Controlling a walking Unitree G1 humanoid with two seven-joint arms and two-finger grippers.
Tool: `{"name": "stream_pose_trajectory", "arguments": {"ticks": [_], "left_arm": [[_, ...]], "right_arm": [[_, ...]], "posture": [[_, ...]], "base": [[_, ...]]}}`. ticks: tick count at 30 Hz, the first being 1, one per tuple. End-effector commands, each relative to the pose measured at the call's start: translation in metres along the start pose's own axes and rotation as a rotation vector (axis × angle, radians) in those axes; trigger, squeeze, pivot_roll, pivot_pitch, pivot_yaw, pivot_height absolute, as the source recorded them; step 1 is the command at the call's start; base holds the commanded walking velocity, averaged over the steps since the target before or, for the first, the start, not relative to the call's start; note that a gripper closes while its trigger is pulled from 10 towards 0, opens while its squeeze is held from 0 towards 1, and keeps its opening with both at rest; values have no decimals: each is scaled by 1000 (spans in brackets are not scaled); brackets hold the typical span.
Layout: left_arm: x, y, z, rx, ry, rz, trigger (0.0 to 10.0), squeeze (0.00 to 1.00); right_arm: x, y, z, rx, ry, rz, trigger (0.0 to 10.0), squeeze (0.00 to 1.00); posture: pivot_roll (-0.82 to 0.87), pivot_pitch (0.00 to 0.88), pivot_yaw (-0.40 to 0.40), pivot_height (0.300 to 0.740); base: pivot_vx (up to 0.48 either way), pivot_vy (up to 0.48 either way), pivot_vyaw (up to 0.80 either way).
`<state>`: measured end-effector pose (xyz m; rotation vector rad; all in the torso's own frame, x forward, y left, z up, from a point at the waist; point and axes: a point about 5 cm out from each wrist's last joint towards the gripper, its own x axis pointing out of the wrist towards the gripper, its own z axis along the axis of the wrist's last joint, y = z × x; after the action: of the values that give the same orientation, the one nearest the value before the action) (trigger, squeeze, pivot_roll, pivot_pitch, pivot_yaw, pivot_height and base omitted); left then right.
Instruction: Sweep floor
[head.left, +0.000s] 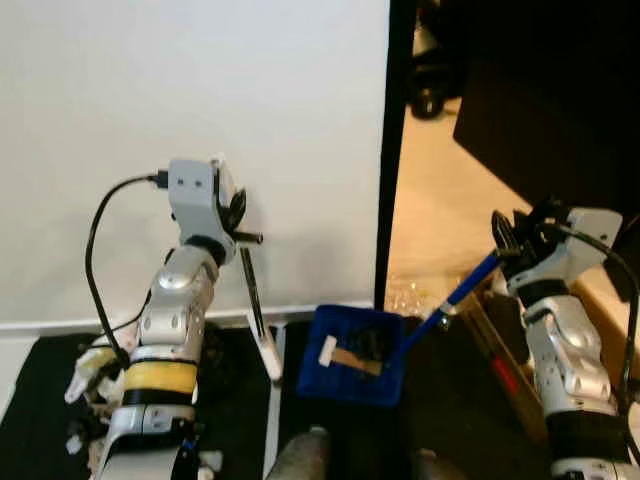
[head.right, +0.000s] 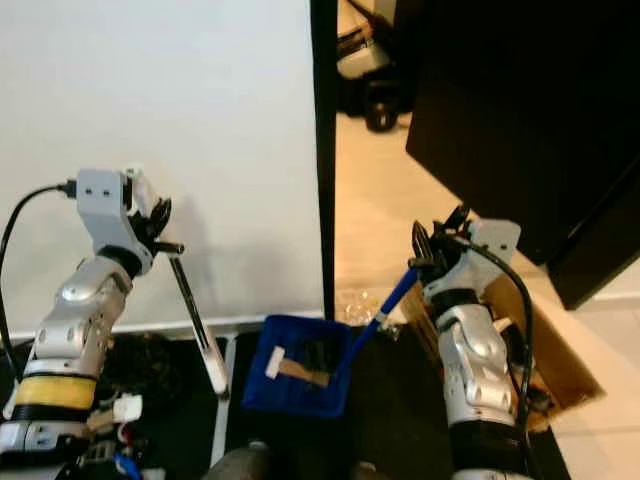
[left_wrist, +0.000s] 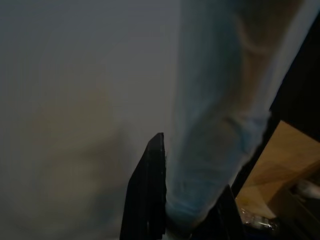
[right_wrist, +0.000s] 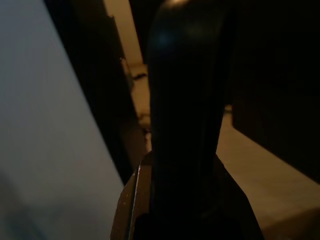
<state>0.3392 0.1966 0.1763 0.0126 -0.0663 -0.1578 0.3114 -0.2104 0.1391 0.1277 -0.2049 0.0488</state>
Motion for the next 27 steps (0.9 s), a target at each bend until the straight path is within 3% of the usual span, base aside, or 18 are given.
{"name": "stream_pose_trajectory", "arguments": {"ticks": [1,23,27], "left_arm": [[-2,4,4,19,-22,9,10000,0],[-1,5,3,13,-18,11,10000,0],[-1,6,2,4,-14,16,10000,0]], "right_arm": [[1,2,5,18,-30,6,10000,0],[2,2,5,18,-29,8,10000,0],[2,2,6,19,-30,8,10000,0]], "posture": [[133,139,71,740],[131,143,70,740],[132,144,70,740]], "base": [[0,-296,0],[22,-272,0],[0,0,0]]}}
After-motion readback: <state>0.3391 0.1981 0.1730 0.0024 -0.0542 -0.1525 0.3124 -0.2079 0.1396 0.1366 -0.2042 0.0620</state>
